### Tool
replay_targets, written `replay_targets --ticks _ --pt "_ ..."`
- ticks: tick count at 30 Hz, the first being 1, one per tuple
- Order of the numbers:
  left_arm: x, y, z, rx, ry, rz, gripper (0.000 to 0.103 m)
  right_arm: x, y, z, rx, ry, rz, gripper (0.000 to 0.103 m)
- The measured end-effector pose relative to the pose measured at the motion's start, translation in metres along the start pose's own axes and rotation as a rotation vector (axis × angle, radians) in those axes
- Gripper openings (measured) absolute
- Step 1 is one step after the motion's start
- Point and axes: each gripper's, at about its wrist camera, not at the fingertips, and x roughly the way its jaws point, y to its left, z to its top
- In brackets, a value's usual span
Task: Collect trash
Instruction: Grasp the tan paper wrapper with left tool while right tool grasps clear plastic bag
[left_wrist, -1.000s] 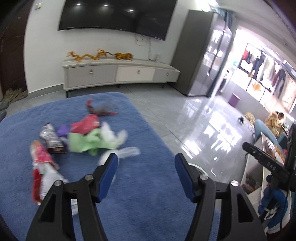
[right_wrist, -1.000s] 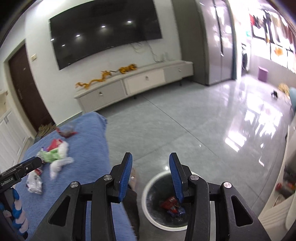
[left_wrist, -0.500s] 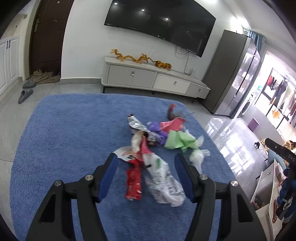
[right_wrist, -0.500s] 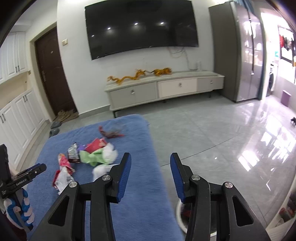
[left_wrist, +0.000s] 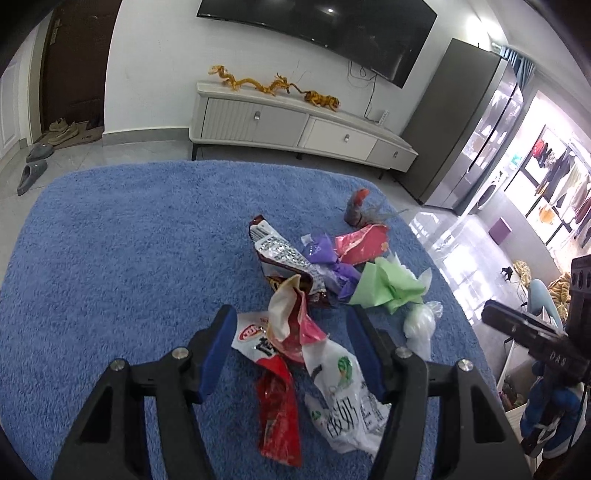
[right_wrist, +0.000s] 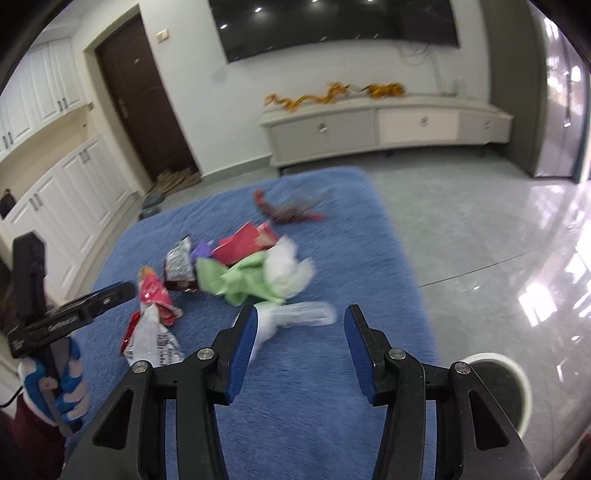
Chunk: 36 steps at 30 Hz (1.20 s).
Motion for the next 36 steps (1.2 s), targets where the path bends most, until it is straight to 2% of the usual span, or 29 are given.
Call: replay_targets --ticks 4,8,12,16,17,18,25,36 --pt "0.015 -0.001 0.005 0.007 0.039 -0.007 0.054 0.033 0.011 -0.007 0.004 0.074 0.091 0.048" --pt "0.029 -0.001 0.008 0.002 0.080 -0.017 0.046 0.056 0.017 -0.011 0.012 0.119 0.137 0.048" --pt "0.037 0.002 0.008 -0.016 0.105 -0.027 0.031 0.070 0.019 -0.012 0.014 0.142 0.154 0.048" --pt "0.036 0.004 0.010 -0.041 0.091 -0.041 0.025 0.079 0.018 -0.010 0.019 0.142 0.164 0.048" --pt "0.034 0.004 0.011 -0.043 0.089 -0.045 0.025 0.080 0.017 -0.010 0.021 0.142 0.163 0.047" --pt "0.032 0.003 0.011 -0.045 0.083 -0.051 0.025 0.082 0.015 -0.010 0.026 0.141 0.164 0.038" --pt "0.006 0.000 0.016 -0.079 0.037 -0.081 0.025 0.065 0.008 -0.019 0.027 0.111 0.182 0.034" --pt "-0.055 -0.024 0.018 -0.046 -0.071 -0.061 0.024 -0.004 0.003 -0.029 0.012 0.003 0.183 0.034"
